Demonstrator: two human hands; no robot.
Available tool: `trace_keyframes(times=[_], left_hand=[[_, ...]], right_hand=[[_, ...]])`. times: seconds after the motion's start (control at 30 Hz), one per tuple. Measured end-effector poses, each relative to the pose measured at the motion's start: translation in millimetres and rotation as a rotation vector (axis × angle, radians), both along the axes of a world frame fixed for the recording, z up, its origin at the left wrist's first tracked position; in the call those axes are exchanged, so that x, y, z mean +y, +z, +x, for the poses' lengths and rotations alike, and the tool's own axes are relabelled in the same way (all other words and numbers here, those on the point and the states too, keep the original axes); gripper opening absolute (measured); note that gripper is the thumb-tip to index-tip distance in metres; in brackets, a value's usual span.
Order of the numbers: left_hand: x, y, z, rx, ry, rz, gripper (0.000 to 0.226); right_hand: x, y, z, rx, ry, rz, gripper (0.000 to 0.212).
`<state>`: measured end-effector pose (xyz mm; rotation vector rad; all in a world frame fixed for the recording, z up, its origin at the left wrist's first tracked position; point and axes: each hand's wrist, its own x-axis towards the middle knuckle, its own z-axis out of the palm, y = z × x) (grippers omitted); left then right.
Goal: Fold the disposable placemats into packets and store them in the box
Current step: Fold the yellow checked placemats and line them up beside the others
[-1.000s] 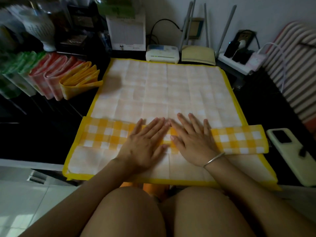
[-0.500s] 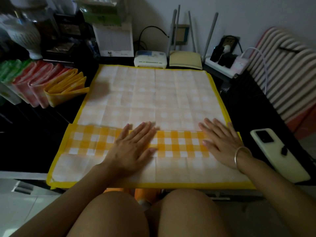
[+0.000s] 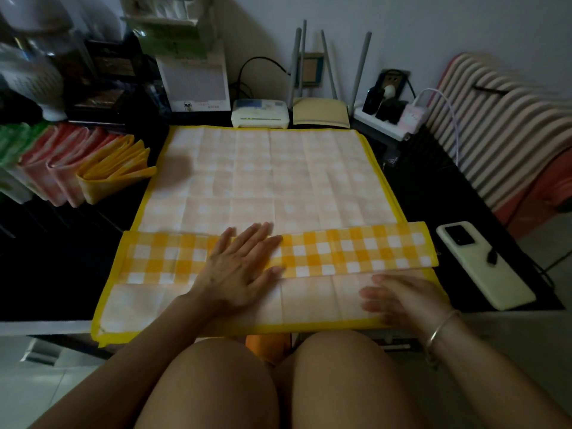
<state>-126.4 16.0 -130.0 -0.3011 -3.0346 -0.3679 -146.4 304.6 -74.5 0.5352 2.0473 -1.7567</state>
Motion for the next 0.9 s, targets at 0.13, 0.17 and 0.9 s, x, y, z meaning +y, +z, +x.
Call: trace_keyframes(times=[0.13, 0.17, 0.9], left_hand=[[-2, -2, -2, -0.004, 0.012, 0.042, 0.074], [-2, -2, -3, -0.003, 0.018, 0.059, 0.074], [-4, 0, -4, 0.124, 0.091, 0.625, 0.075]], right_hand=[[-7, 15, 0, -0.194, -0.115, -0.337, 0.022], [-10, 16, 0, -0.209, -0.139, -0.381, 0.024], [-146, 90, -5, 0.949, 0.609, 0.849, 0.020]])
